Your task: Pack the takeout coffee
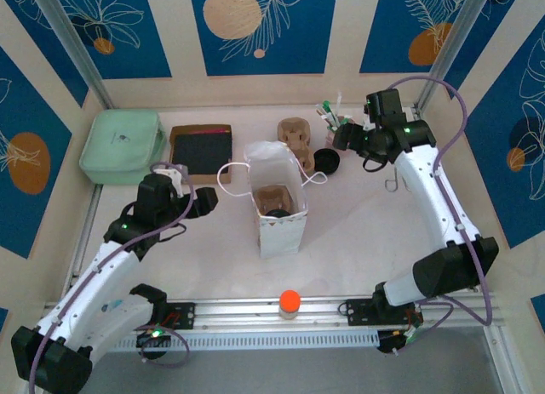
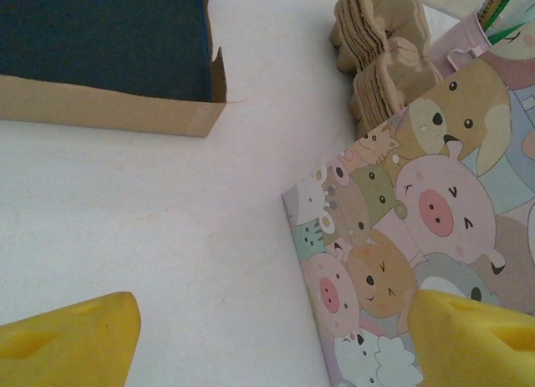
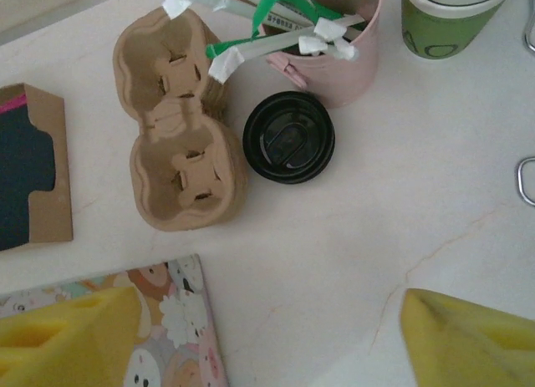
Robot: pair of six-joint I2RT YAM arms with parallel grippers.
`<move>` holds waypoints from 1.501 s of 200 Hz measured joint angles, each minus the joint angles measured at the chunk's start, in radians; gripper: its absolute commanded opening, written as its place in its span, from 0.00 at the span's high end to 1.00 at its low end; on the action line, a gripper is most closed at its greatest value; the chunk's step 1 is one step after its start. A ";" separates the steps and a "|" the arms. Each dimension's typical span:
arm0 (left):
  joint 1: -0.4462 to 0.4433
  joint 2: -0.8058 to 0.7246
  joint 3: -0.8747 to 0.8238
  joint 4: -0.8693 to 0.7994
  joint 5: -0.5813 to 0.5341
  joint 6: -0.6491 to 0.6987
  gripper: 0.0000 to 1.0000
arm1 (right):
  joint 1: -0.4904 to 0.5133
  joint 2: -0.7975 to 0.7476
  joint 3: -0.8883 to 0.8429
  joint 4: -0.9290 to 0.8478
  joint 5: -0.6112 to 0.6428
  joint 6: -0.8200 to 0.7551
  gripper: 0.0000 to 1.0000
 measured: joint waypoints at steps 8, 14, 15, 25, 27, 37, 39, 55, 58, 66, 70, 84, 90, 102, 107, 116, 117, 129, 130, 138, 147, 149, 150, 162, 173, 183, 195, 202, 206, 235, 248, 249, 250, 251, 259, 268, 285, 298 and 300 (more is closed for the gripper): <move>0.000 -0.004 -0.007 0.000 0.000 0.000 0.17 | -0.008 0.015 0.011 0.002 -0.003 -0.001 0.25; 0.000 -0.008 -0.013 0.000 0.002 0.000 0.17 | -0.014 0.027 0.021 0.005 -0.004 -0.002 0.27; 0.000 -0.010 -0.015 0.000 0.002 0.000 0.17 | -0.015 0.029 0.022 0.005 -0.004 -0.002 0.27; 0.000 -0.018 -0.027 0.000 0.003 0.000 0.18 | -0.027 0.048 0.039 0.007 -0.006 -0.007 0.31; 0.000 -0.018 -0.029 -0.001 0.004 0.000 0.18 | -0.029 0.051 0.042 0.007 -0.007 -0.008 0.32; 0.000 -0.026 -0.039 -0.001 0.005 0.000 0.18 | -0.041 0.071 0.059 0.010 -0.008 -0.006 0.35; 0.000 -0.027 -0.040 -0.002 0.005 0.000 0.18 | -0.044 0.076 0.062 0.011 -0.009 -0.011 0.35; 0.000 -0.037 -0.045 -0.002 0.006 0.000 0.18 | -0.063 0.109 0.085 0.014 -0.012 -0.009 0.42; 0.000 -0.039 -0.046 -0.002 0.006 0.000 0.18 | -0.066 0.115 0.089 0.014 -0.012 -0.013 0.42; 0.000 -0.044 -0.046 -0.002 0.006 0.000 0.18 | -0.072 0.131 0.098 0.013 -0.014 -0.015 0.45; 0.000 -0.048 -0.046 -0.002 0.006 0.000 0.18 | -0.075 0.141 0.104 0.014 -0.014 -0.012 0.47; 0.001 -0.055 -0.046 -0.002 0.006 0.000 0.19 | -0.084 0.169 0.119 0.016 -0.014 -0.016 0.51; 0.001 -0.057 -0.046 -0.002 0.006 0.000 0.19 | -0.089 0.180 0.122 0.017 -0.014 -0.017 0.52; 0.001 -0.059 -0.047 -0.001 0.006 0.000 0.19 | -0.098 0.199 0.125 0.019 -0.015 -0.016 0.53; 0.001 -0.060 -0.048 -0.001 0.006 0.000 0.19 | -0.104 0.207 0.126 0.020 -0.017 -0.017 0.53; 0.001 -0.061 -0.051 -0.001 0.007 0.000 0.19 | -0.116 0.220 0.126 0.022 -0.024 -0.016 0.54; 0.001 -0.061 -0.051 -0.002 0.007 0.000 0.19 | -0.118 0.222 0.126 0.023 -0.024 -0.016 0.54; 0.001 -0.062 -0.056 -0.002 0.007 -0.001 0.19 | -0.137 0.242 0.127 0.027 -0.031 -0.013 0.54; 0.001 -0.062 -0.056 -0.002 0.007 -0.001 0.19 | -0.138 0.243 0.127 0.027 -0.032 -0.012 0.54; 0.001 -0.063 -0.058 -0.003 0.007 -0.001 0.19 | -0.148 0.259 0.132 0.028 -0.035 -0.010 0.54; 0.001 -0.063 -0.059 -0.005 0.007 -0.001 0.19 | -0.156 0.277 0.142 0.027 -0.041 -0.009 0.54; 0.001 -0.063 -0.059 -0.005 0.007 0.000 0.19 | -0.158 0.280 0.145 0.027 -0.041 -0.009 0.54; 0.001 -0.063 -0.059 -0.006 0.007 -0.001 0.19 | -0.159 0.282 0.146 0.027 -0.041 -0.009 0.54; 0.001 -0.063 -0.059 -0.011 0.007 0.000 0.19 | -0.164 0.310 0.170 0.027 -0.048 -0.010 0.54; 0.001 -0.063 -0.059 -0.016 0.007 -0.001 0.19 | -0.164 0.335 0.195 0.028 -0.056 -0.010 0.55; 0.001 -0.063 -0.059 -0.017 0.007 -0.001 0.19 | -0.163 0.352 0.212 0.027 -0.062 -0.010 0.55; 0.001 -0.063 -0.059 -0.017 0.007 -0.001 0.19 | -0.163 0.365 0.222 0.027 -0.070 -0.010 0.55; 0.002 -0.063 -0.059 -0.017 0.007 -0.001 0.20 | -0.163 0.373 0.224 0.028 -0.076 -0.010 0.55; 0.002 -0.063 -0.059 -0.017 0.007 -0.001 0.19 | -0.163 0.375 0.224 0.028 -0.078 -0.010 0.55; 0.002 -0.066 -0.059 -0.017 0.007 0.000 0.20 | -0.163 0.397 0.225 0.027 -0.082 -0.010 0.57; 0.002 -0.068 -0.059 -0.019 0.007 -0.001 0.20 | -0.163 0.403 0.225 0.027 -0.082 -0.010 0.58; 0.002 -0.068 -0.059 -0.019 0.007 0.000 0.20 | -0.163 0.404 0.225 0.027 -0.082 -0.010 0.58; 0.002 -0.068 -0.059 -0.019 0.007 0.000 0.20 | -0.163 0.404 0.225 0.027 -0.082 -0.010 0.58; 0.002 -0.068 -0.059 -0.019 0.007 -0.001 0.20 | -0.163 0.405 0.225 0.027 -0.082 -0.010 0.58; 0.002 -0.068 -0.059 -0.020 0.007 -0.001 0.20 | -0.163 0.407 0.225 0.027 -0.082 -0.010 0.58; 0.002 -0.068 -0.059 -0.020 0.007 -0.001 0.20 | -0.163 0.409 0.225 0.027 -0.082 -0.010 0.60; 0.002 -0.068 -0.059 -0.020 0.007 0.000 0.20 | -0.164 0.420 0.235 0.027 -0.086 -0.010 0.60; 0.002 -0.068 -0.059 -0.021 0.007 0.000 0.20 | -0.165 0.434 0.249 0.027 -0.090 -0.010 0.60; 0.002 -0.068 -0.059 -0.021 0.007 0.000 0.20 | -0.166 0.436 0.251 0.027 -0.090 -0.010 0.61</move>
